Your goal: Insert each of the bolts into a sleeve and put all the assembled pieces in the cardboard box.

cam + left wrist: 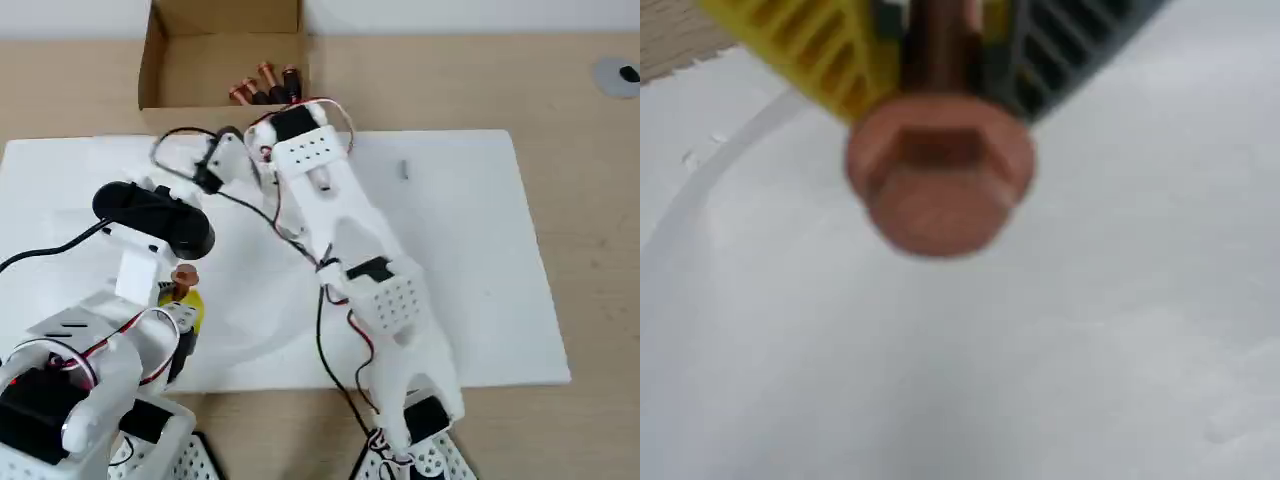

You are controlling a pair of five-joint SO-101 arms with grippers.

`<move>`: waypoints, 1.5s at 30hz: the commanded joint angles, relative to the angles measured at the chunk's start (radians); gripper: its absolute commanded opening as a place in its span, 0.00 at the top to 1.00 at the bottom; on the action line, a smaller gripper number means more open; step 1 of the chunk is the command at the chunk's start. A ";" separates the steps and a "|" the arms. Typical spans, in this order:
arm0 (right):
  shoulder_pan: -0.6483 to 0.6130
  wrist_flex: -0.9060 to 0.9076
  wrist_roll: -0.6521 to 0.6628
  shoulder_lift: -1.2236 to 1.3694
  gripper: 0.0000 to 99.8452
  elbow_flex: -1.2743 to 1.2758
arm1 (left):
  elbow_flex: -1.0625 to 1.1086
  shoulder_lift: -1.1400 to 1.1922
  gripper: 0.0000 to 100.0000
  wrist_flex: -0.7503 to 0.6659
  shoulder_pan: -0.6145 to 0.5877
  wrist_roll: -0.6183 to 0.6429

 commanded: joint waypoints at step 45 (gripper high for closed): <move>0.423 -0.252 -0.055 -0.568 0.56 -0.093 | 0.026 0.004 0.99 -0.044 -0.011 0.000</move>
